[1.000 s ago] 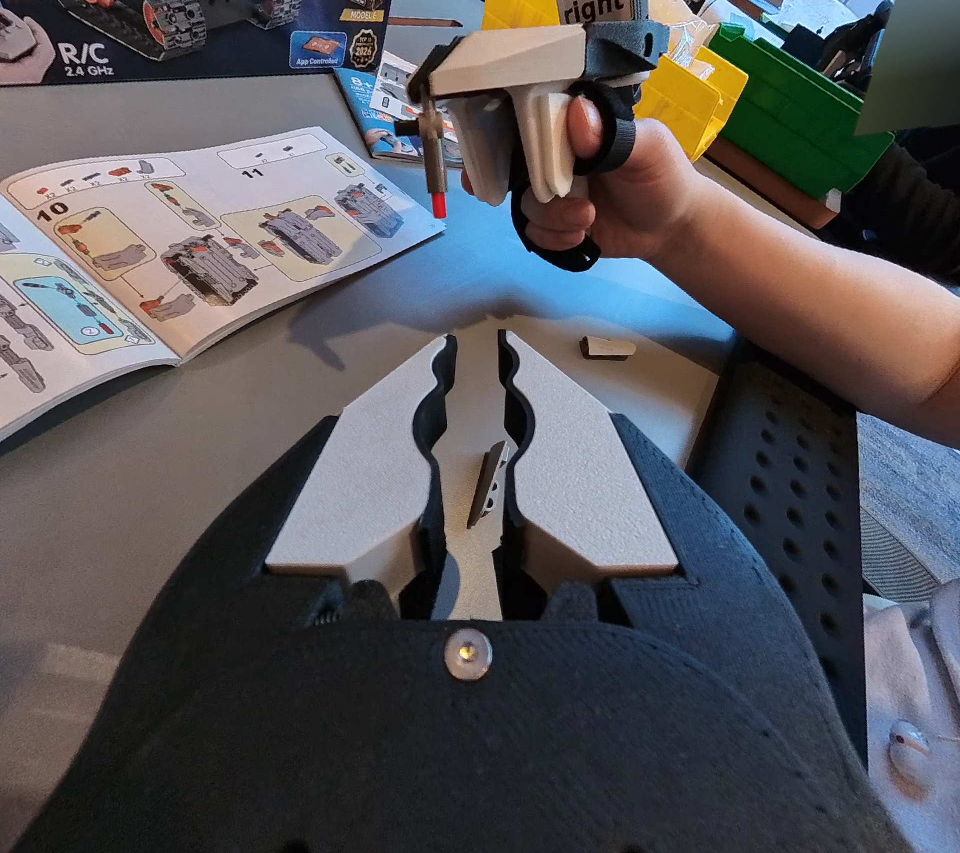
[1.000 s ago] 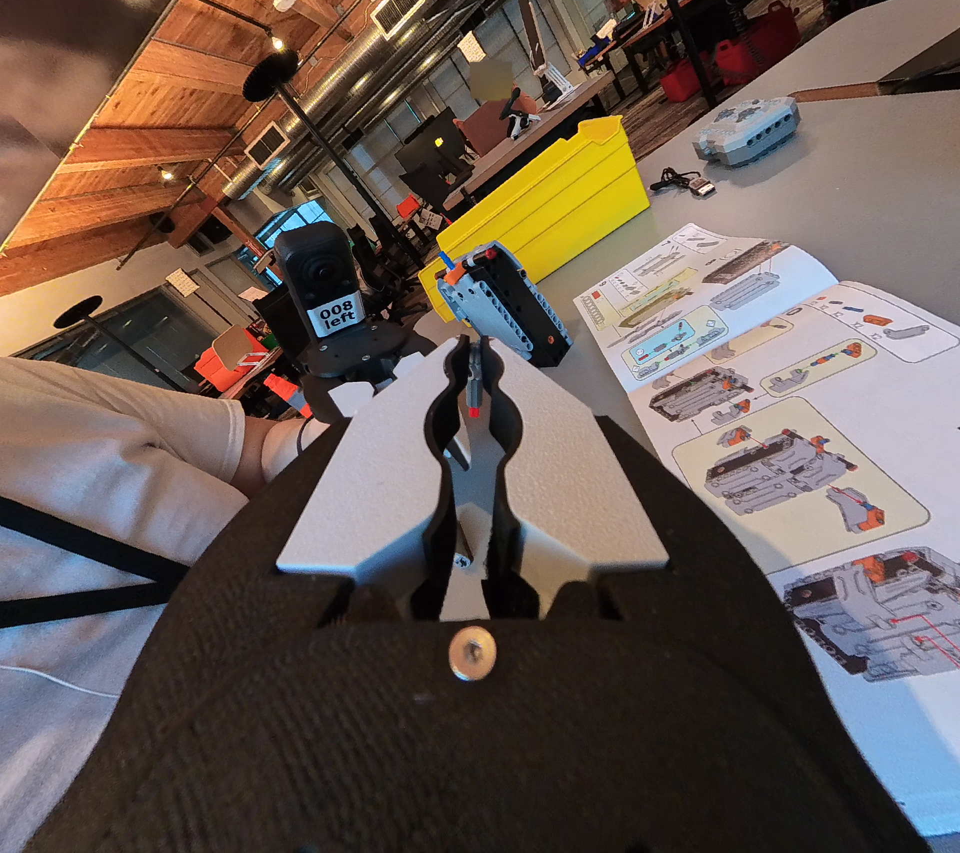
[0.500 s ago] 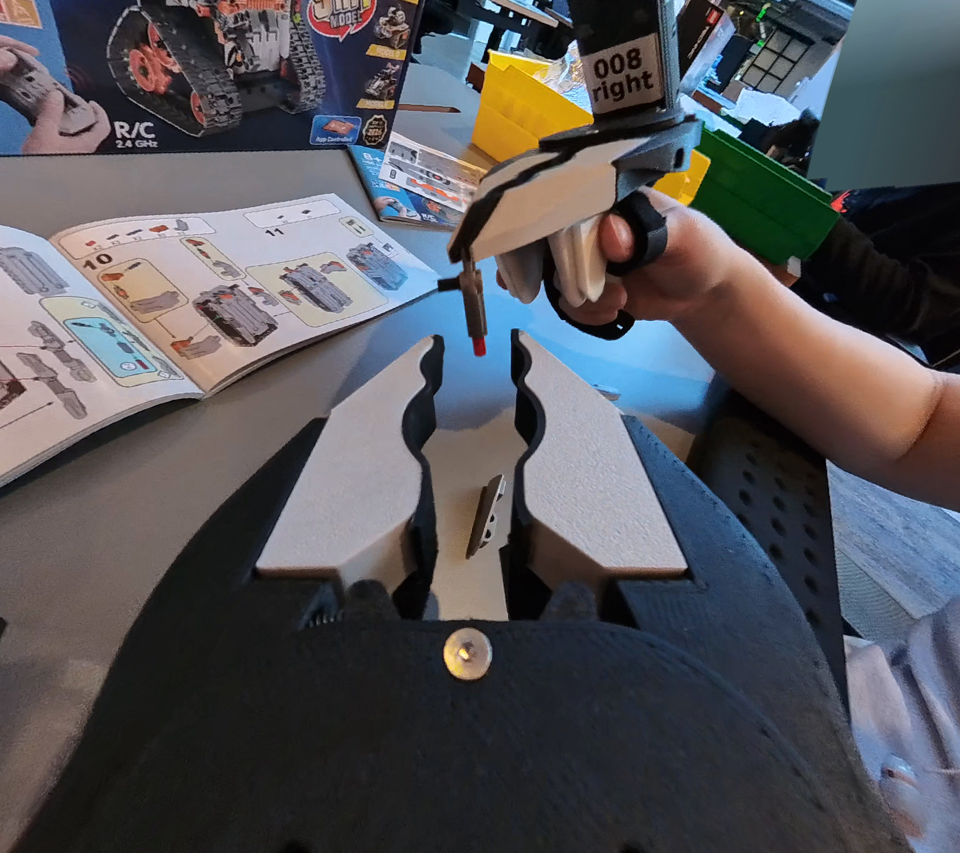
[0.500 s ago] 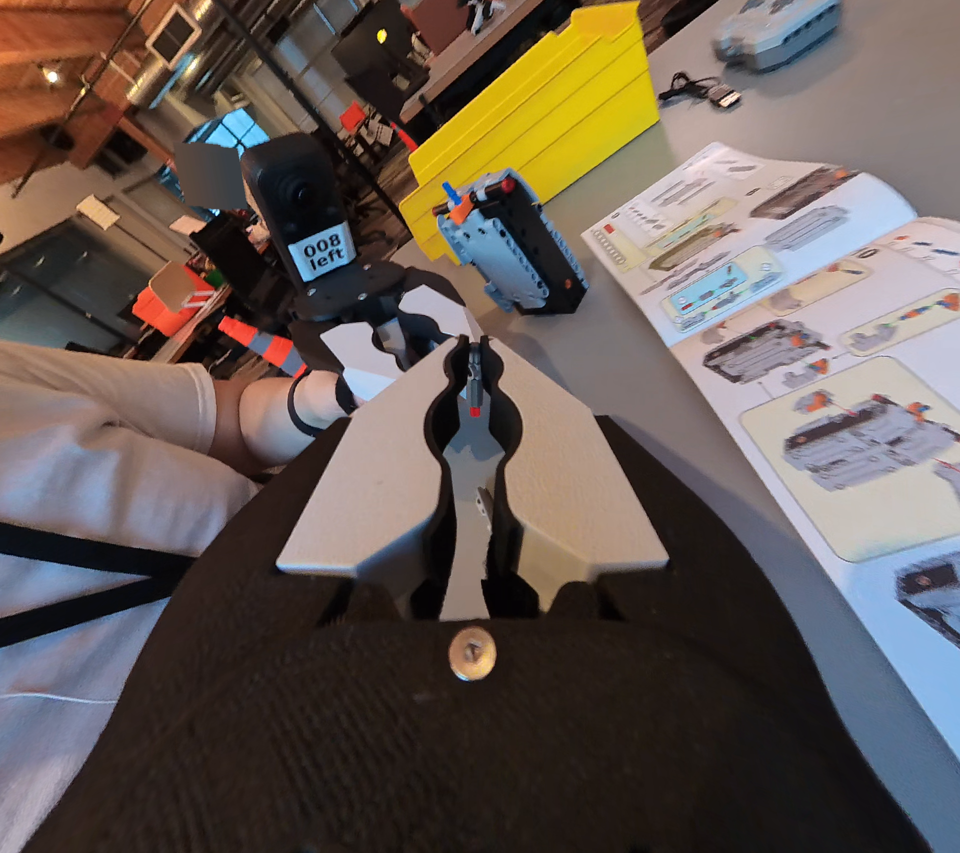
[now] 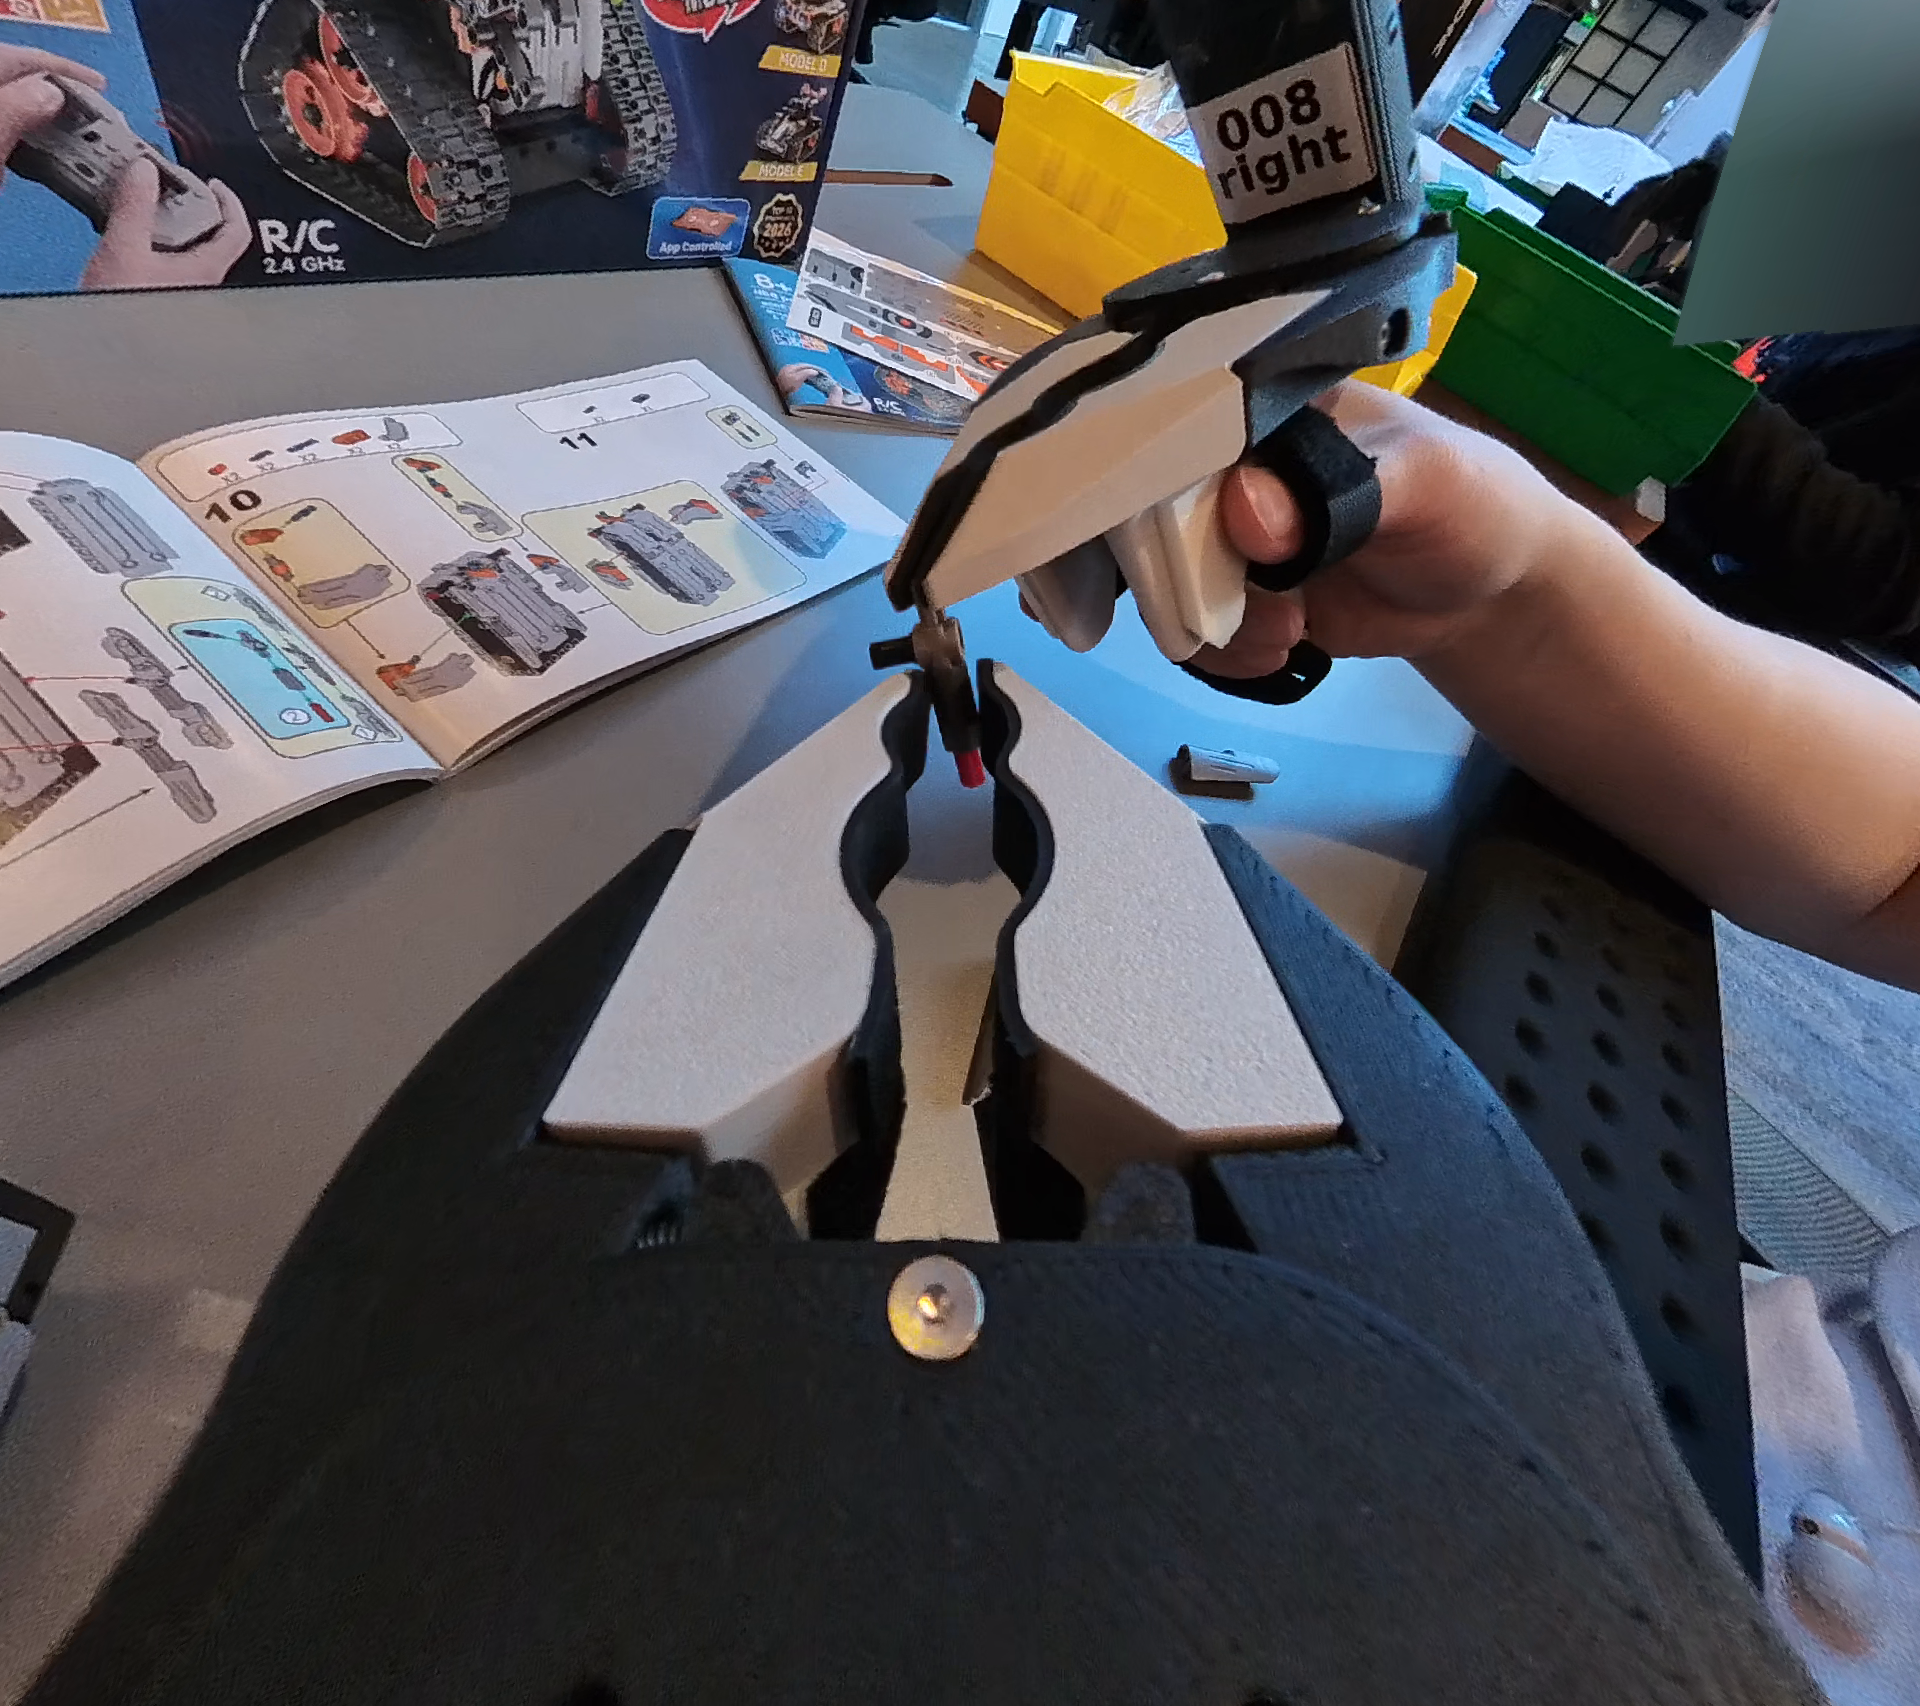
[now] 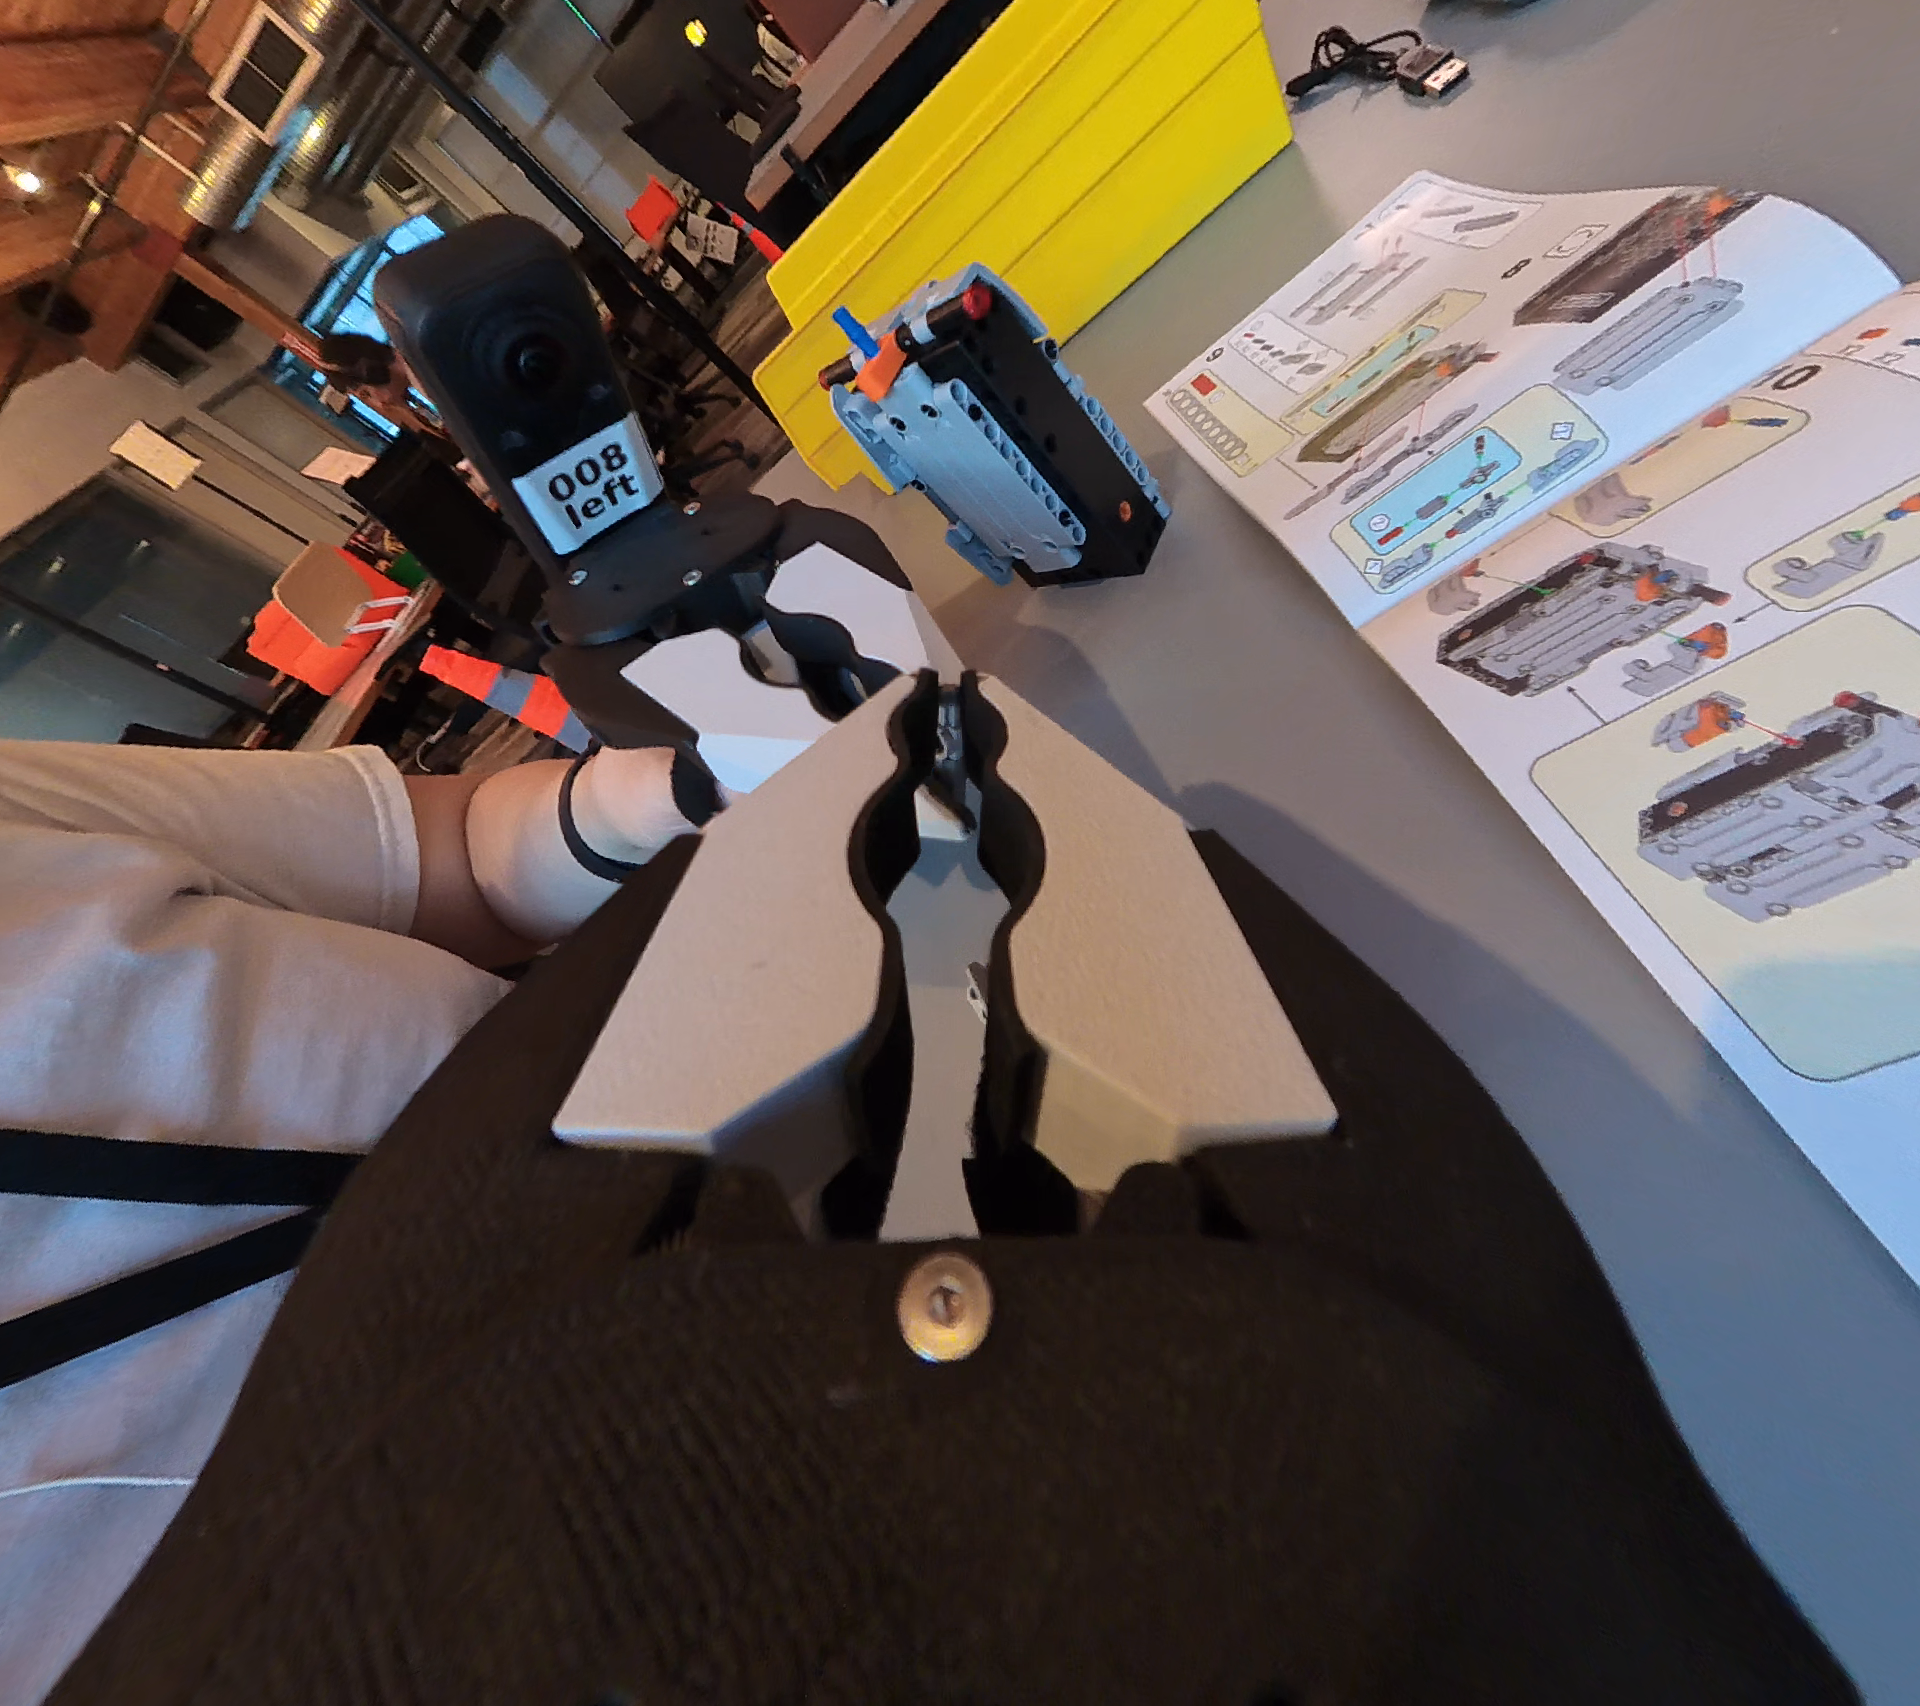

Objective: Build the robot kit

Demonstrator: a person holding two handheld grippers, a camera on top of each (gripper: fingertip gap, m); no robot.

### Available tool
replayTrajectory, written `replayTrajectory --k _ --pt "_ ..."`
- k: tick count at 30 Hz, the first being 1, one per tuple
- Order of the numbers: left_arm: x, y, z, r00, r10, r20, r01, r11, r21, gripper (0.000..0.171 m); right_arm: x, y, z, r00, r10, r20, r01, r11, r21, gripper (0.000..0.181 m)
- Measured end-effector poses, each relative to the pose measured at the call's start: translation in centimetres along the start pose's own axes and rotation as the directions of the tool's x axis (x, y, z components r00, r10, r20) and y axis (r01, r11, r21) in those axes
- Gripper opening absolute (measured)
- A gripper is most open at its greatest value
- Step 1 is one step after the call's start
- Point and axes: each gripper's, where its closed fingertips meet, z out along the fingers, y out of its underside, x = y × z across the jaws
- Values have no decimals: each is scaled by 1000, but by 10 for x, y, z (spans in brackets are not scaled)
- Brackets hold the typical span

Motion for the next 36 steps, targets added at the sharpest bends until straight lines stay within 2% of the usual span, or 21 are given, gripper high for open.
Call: replayTrajectory --k 5,9,12,14,15,17,19,20,23,26,30,34,36 --pt "-1 -1 -2 999 -44 -15 44 999 10 5 -2 -1 0 1000 -23 -1 23 1000 6 2" --pt "0 -6 -5 999 -35 -14 35 999 34 5 -10 -8 -3 993 -117 24 117 993 33 7" --pt "-2 -11 -10 1000 -28 -1 28 998 63 5 -21 -27 -29 977 -212 -11 213 976 44 16" --pt "-3 -12 -12 999 -41 1 41 996 74 5 -36 -48 -65 945 -311 -99 318 946 63 17" --pt "-4 -13 -13 999 -48 0 48 996 78 4 -39 -55 -86 911 -363 -193 381 922 65 17" --pt "-5 -14 -14 998 -60 2 60 995 84 4 -34 -58 -128 796 -433 -424 495 868 43 19" --pt "-4 -15 -15 998 -67 -3 67 994 89 4 -27 -36 -151 703 -465 -538 544 839 -15 19" --pt "-3 -16 -15 998 -66 -7 66 994 92 5 -20 -17 -156 691 -456 -560 518 853 -55 20" --pt "-1 -18 -16 999 -53 -3 53 994 95 5 0 51 -158 732 -388 -560 361 918 -165 24" --pt "-1 -20 -16 999 -41 5 40 994 99 5 6 93 -152 760 -355 -544 284 935 -213 26" --pt "-4 -18 -16 999 -35 23 33 995 96 5 7 109 -133 765 -389 -513 289 920 -266 26" --pt "-5 -17 -17 999 -39 27 36 995 93 5 22 125 -132 701 -447 -555 243 882 -404 28" --pt "-6 -17 -18 999 -35 34 32 995 97 5 21 125 -131 702 -431 -567 234 891 -388 28"
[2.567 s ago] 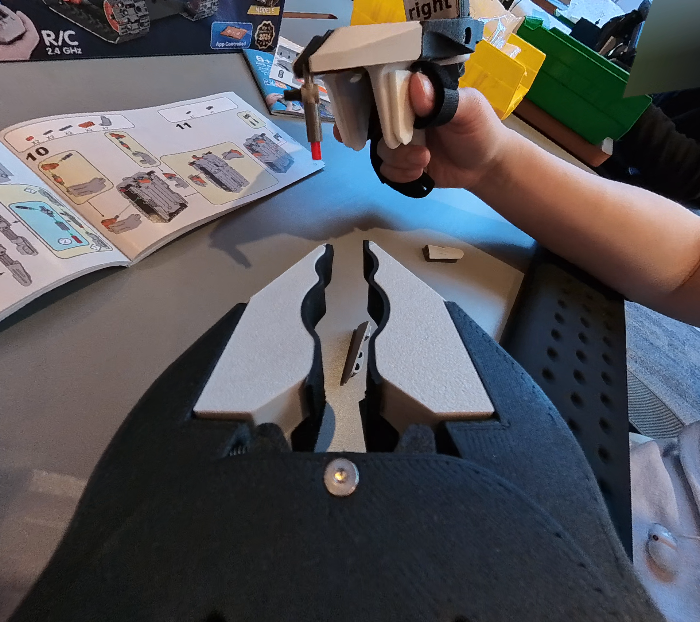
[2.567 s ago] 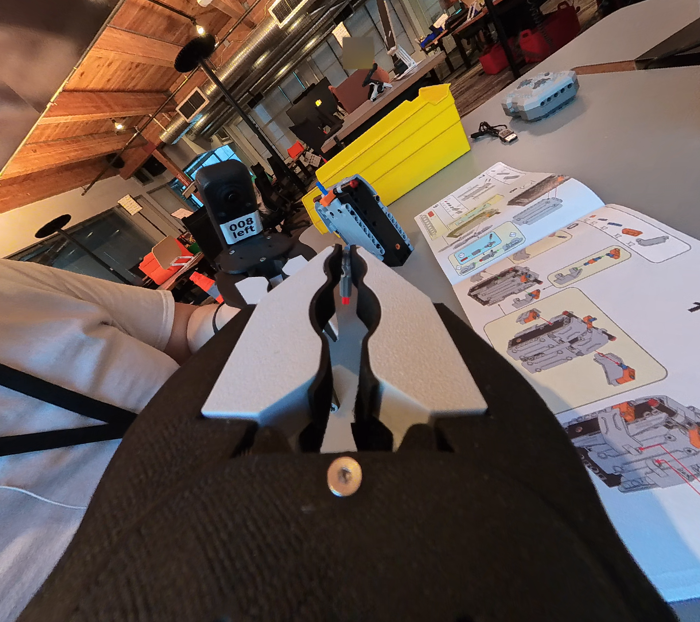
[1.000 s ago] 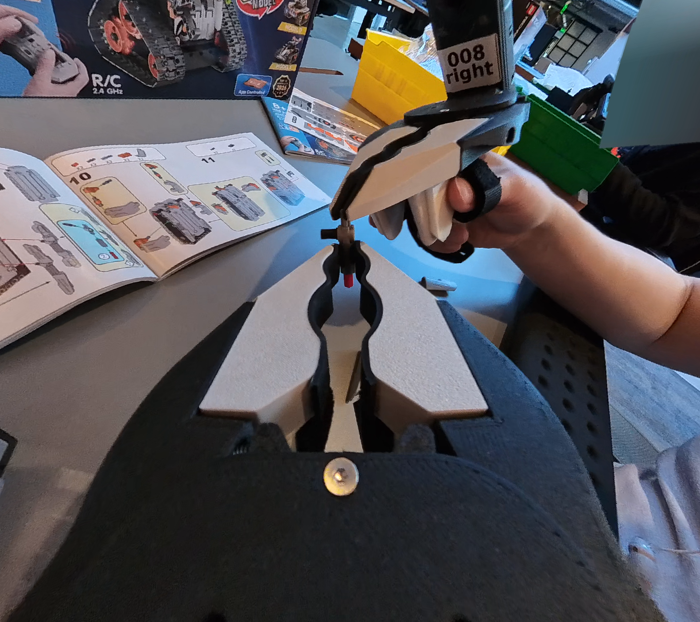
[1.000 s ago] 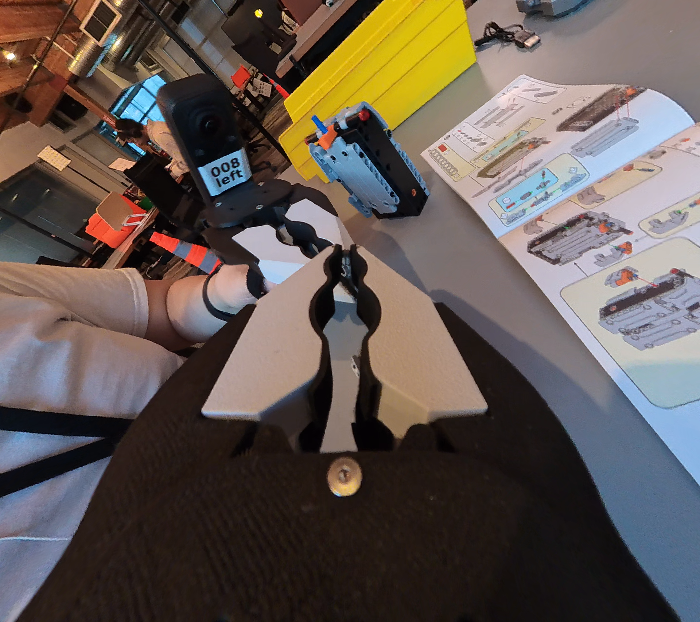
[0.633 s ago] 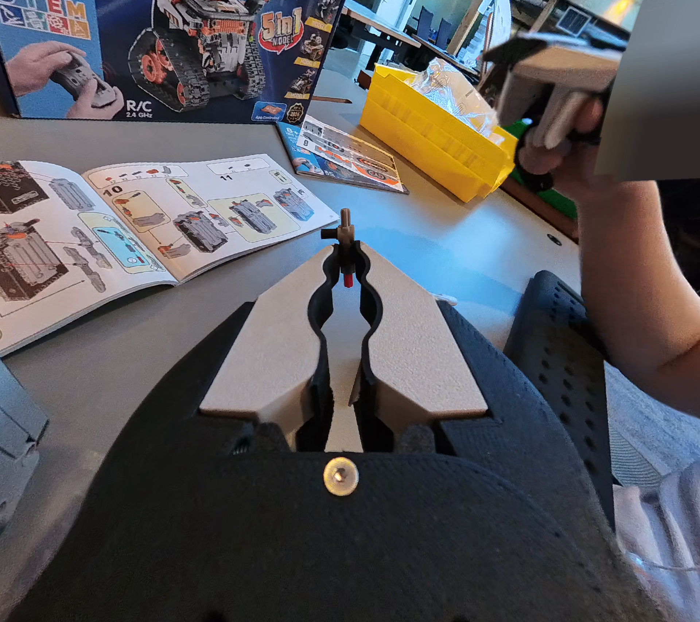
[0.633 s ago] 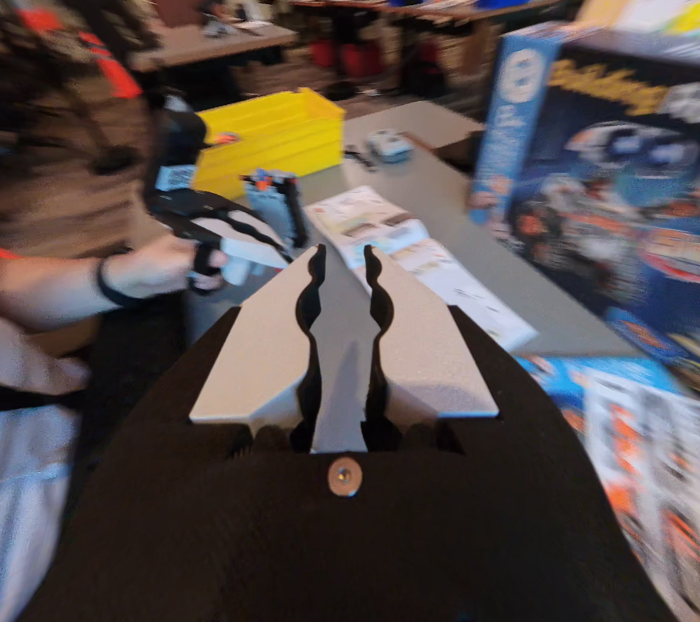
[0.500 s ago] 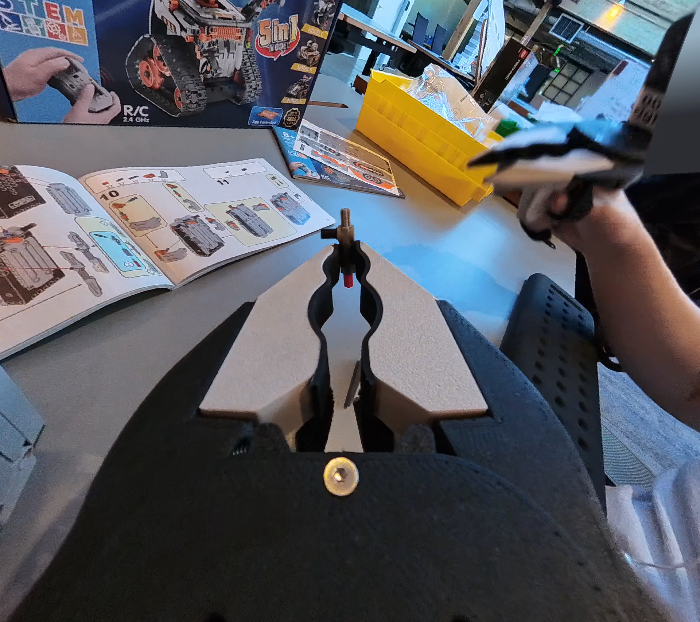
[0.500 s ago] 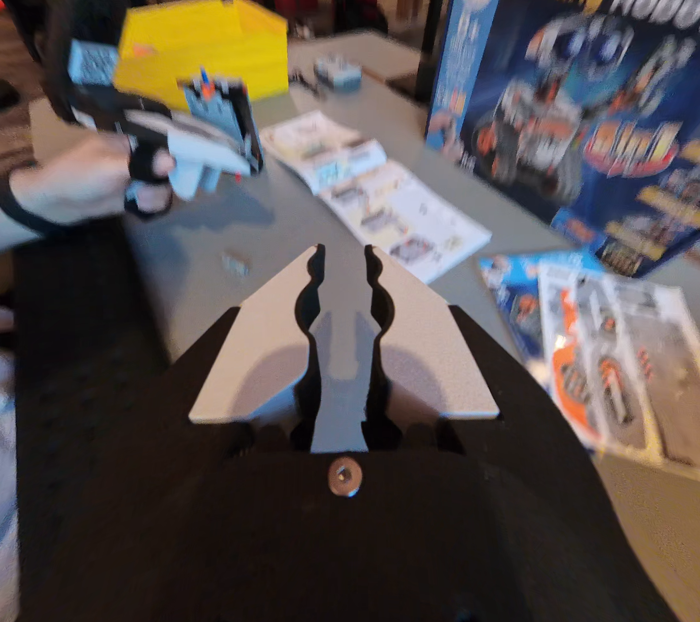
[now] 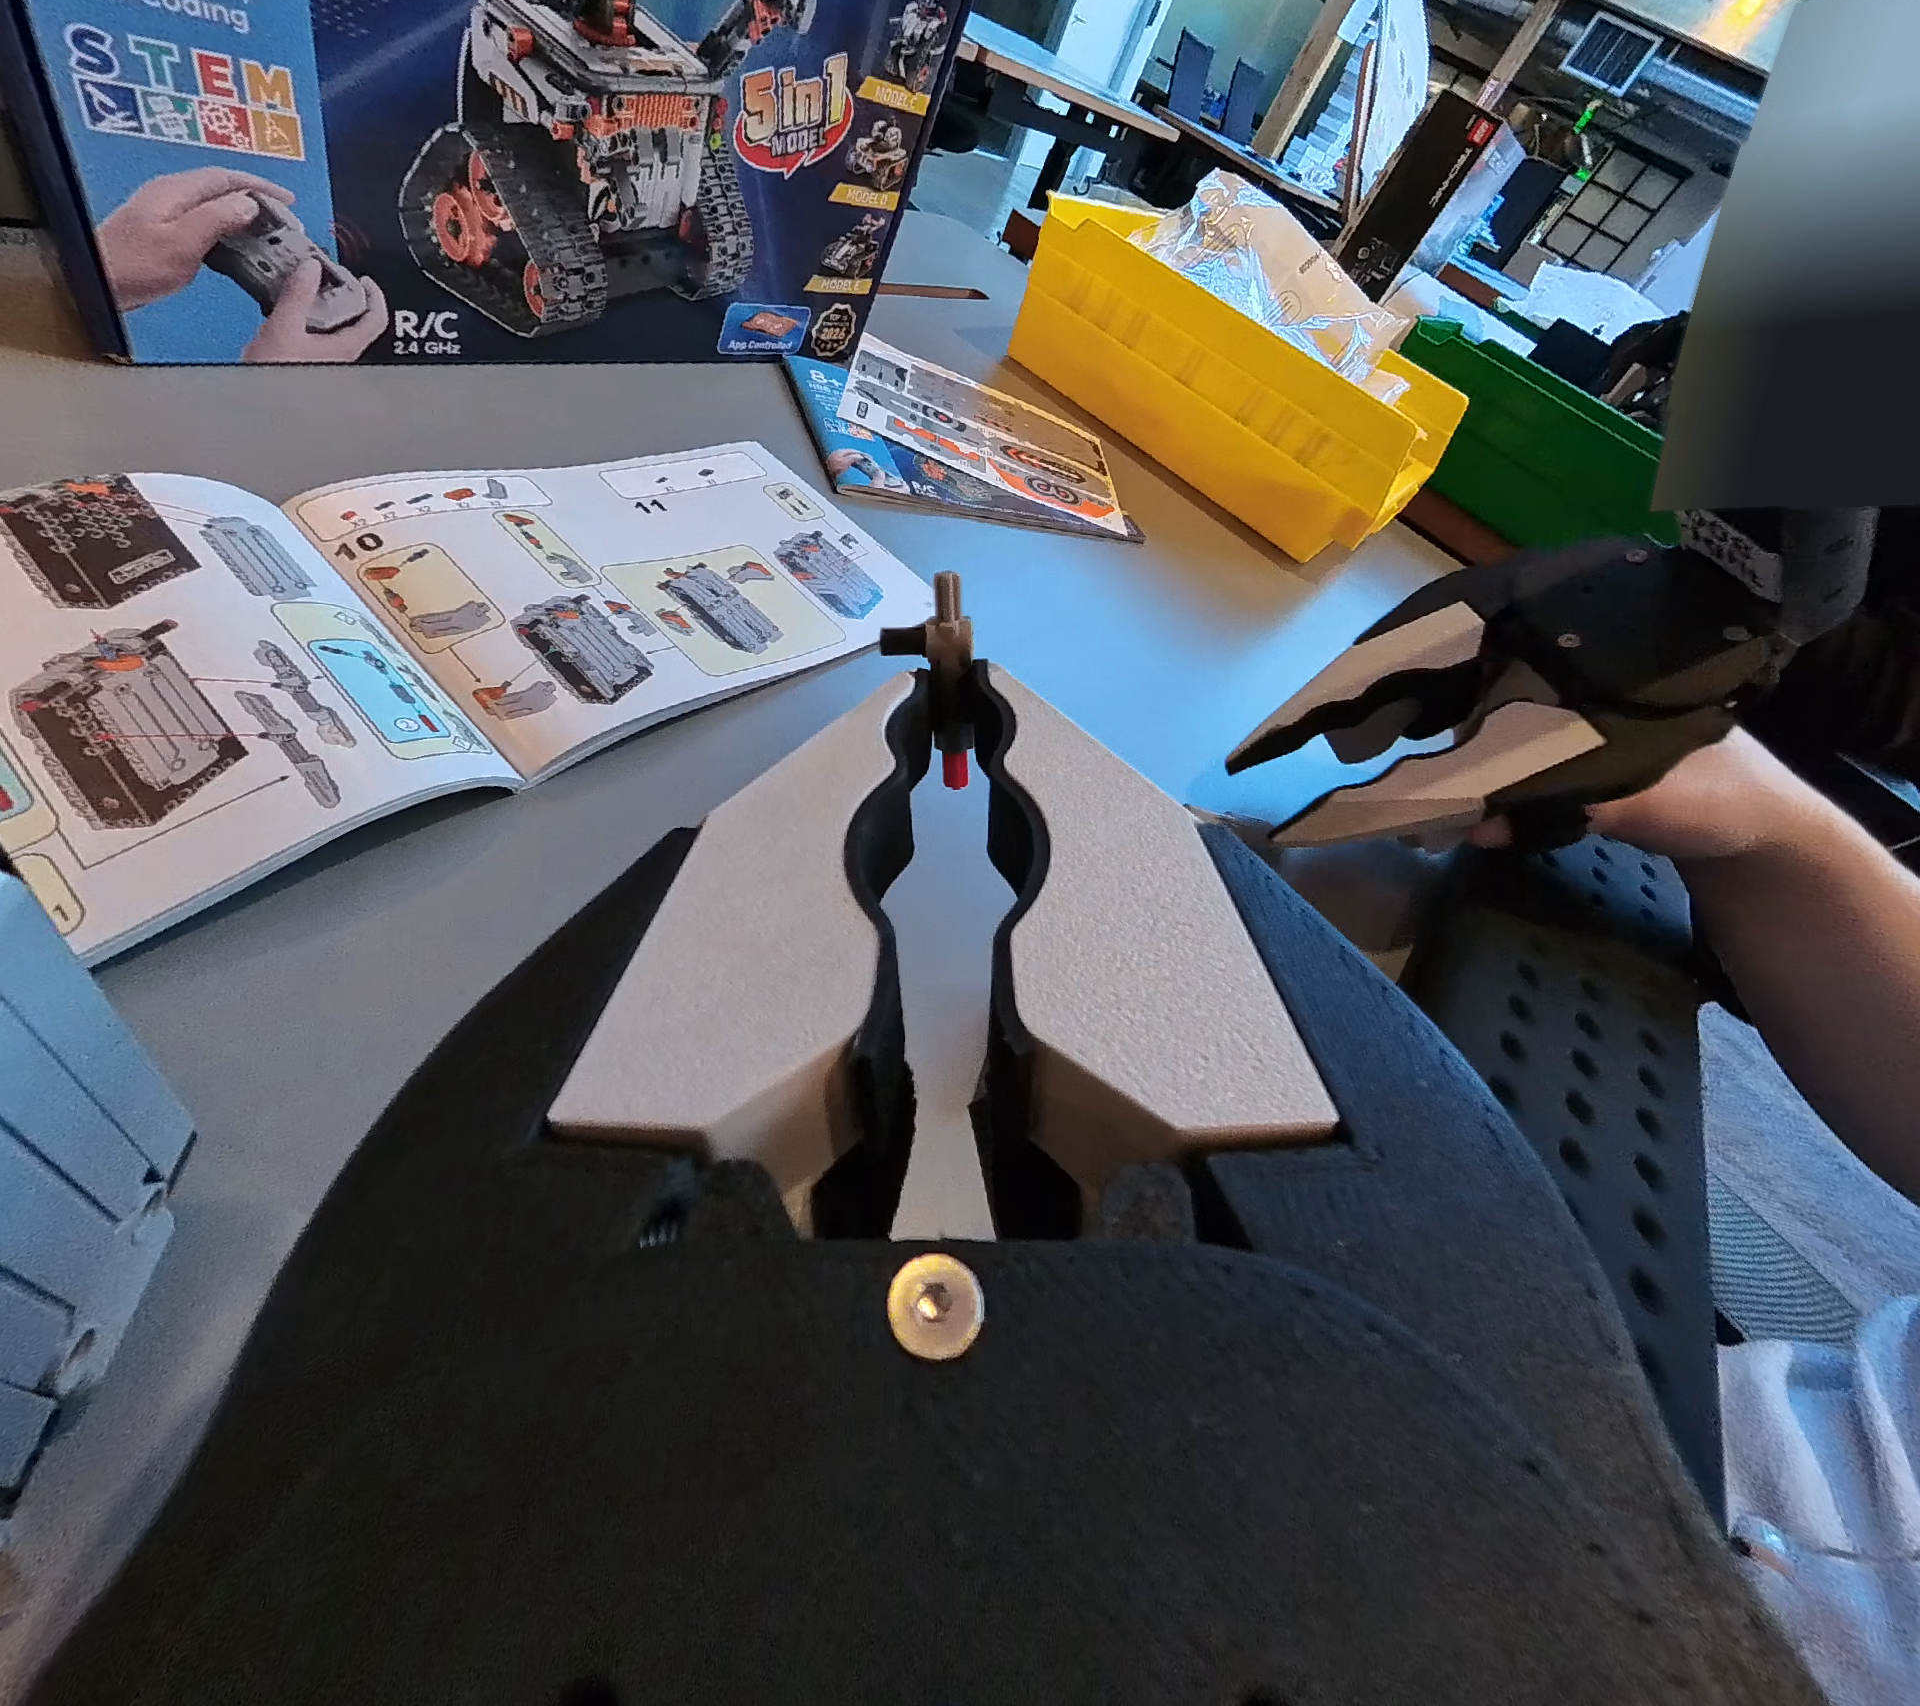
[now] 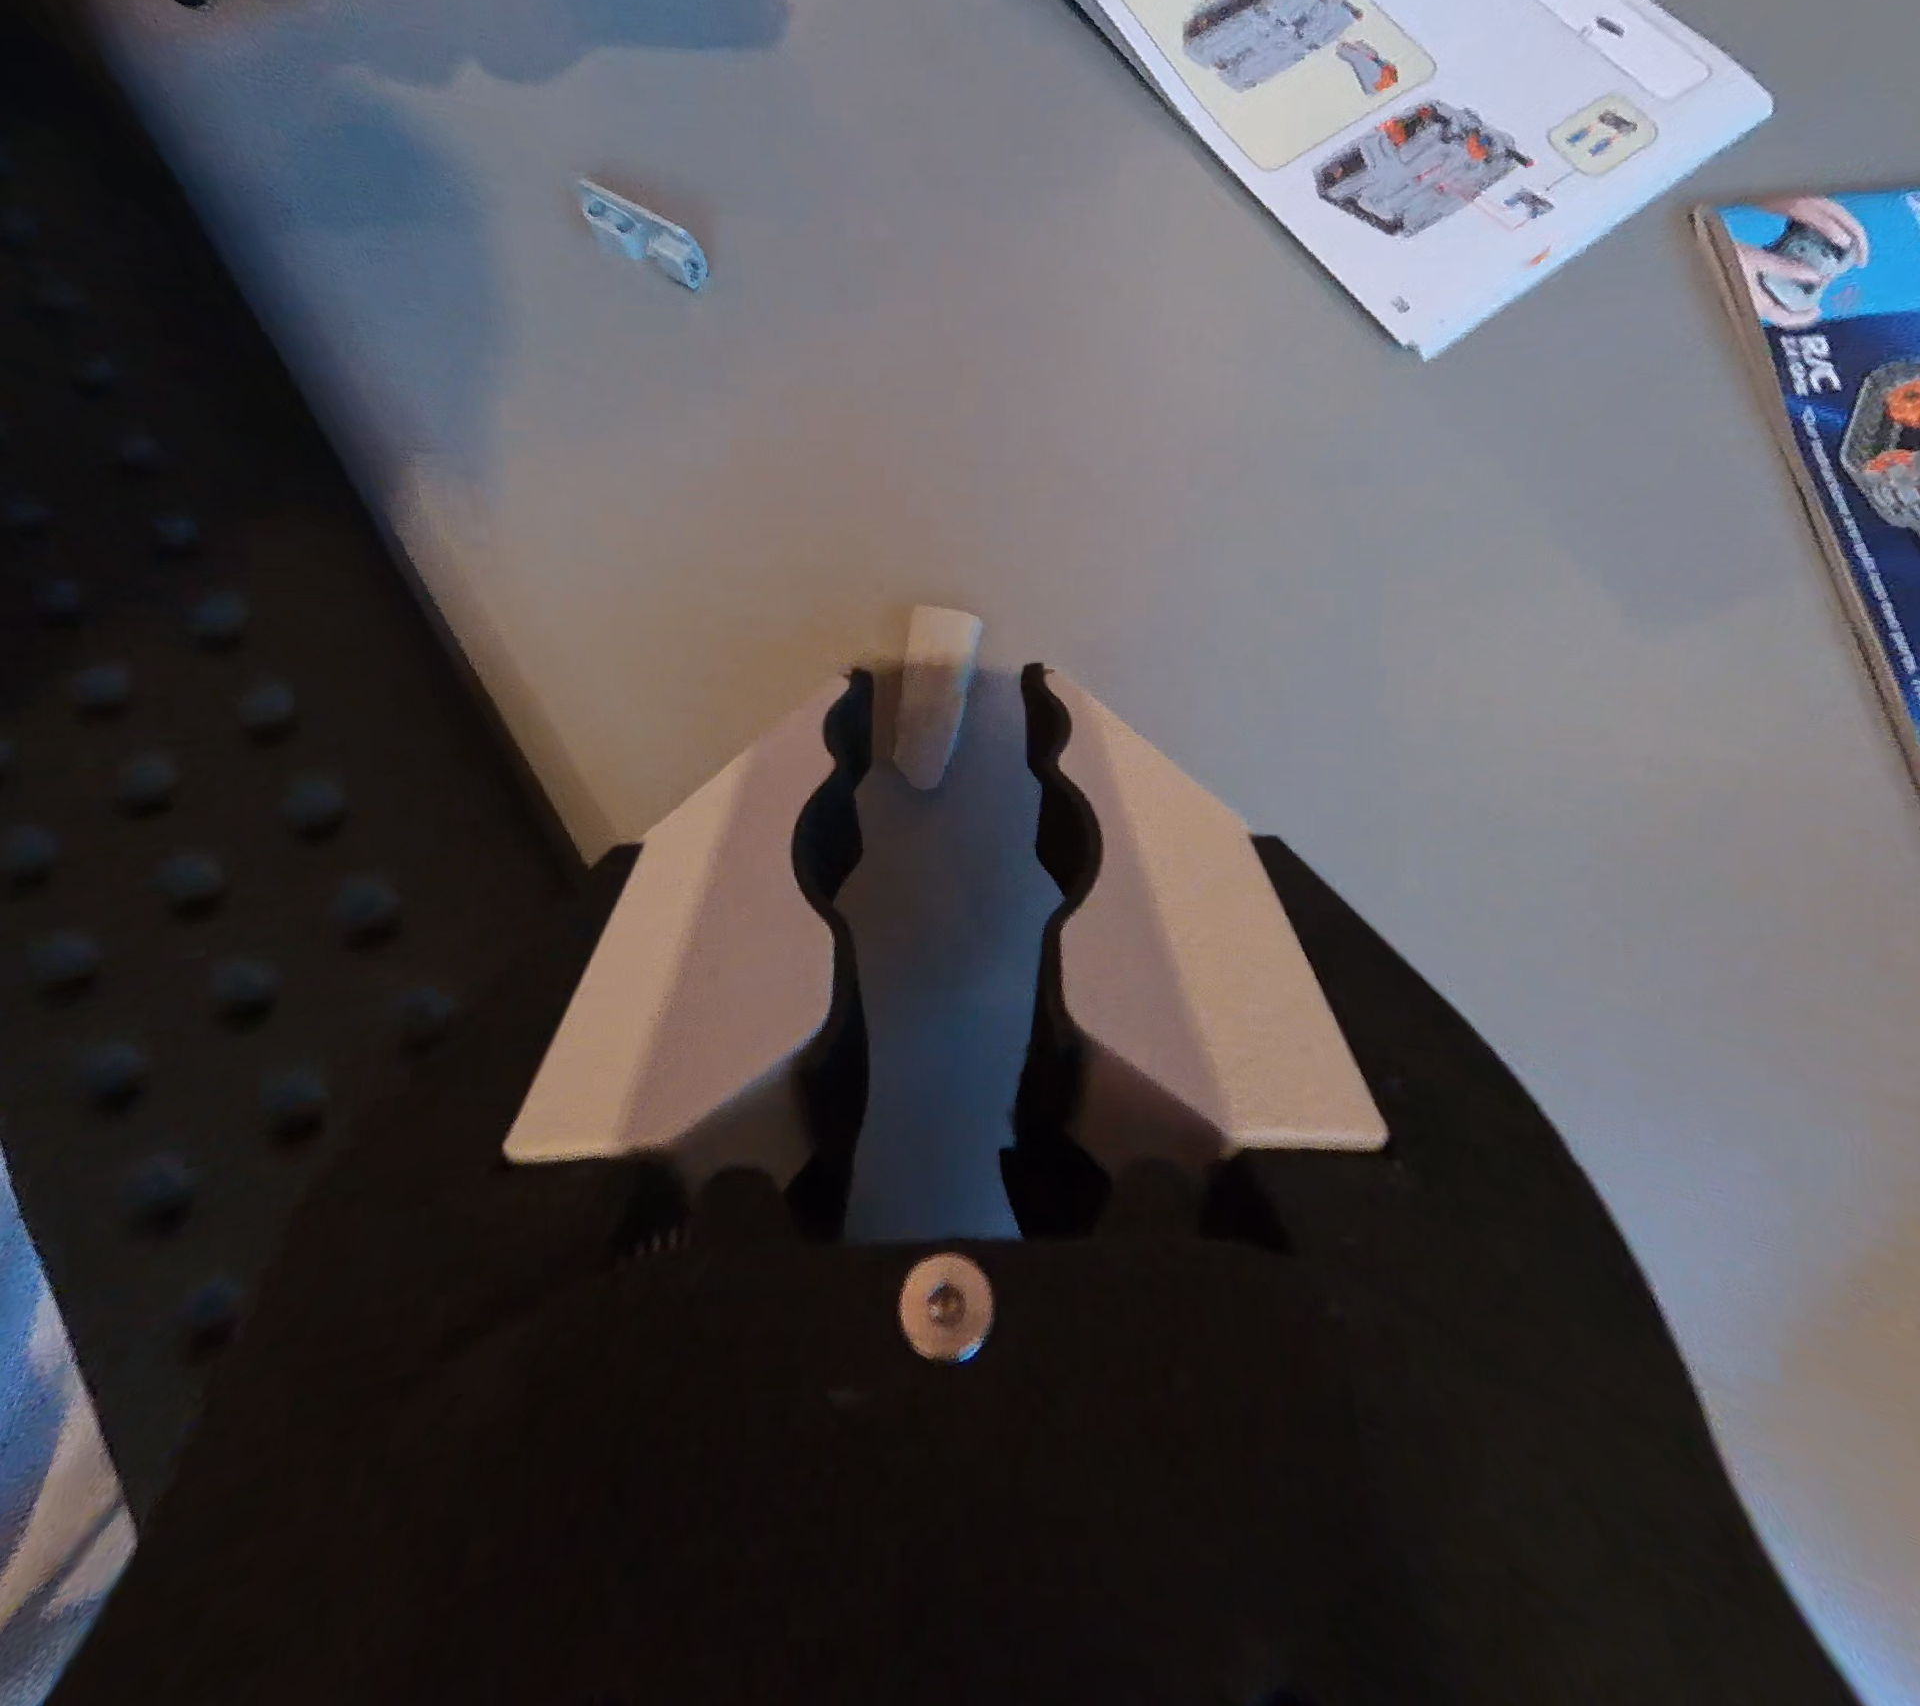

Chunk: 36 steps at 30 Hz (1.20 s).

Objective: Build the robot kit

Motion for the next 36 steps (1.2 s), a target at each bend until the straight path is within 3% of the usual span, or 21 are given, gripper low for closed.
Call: replayTrajectory --k 2,5,12,18,24,33,36 --pt "0 -1 0 1000 -6 -5 6 1000 4 5 -14 -19 2 998 -37 58 32 996 85 28" --pt "4 1 2 1000 -10 -18 10 1000 -3 5 -42 -49 17 964 -208 163 180 969 168 28" --pt "-5 -12 -12 997 42 68 -46 997 60 5 -70 -74 69 782 -520 343 510 851 129 25" --pt "-13 -18 -22 997 4 80 -12 995 99 5 -76 -76 80 683 -522 511 575 816 66 14" --pt "-13 -25 -27 998 -13 63 4 992 130 5 -72 -70 83 672 -509 538 581 813 43 9" --pt "-14 -20 -23 998 -30 48 25 994 103 5 -66 -71 85 716 -422 556 481 876 46 4" --pt "-15 -18 -22 998 -44 44 40 995 94 5 -55 -79 83 777 -294 557 332 942 34 4"
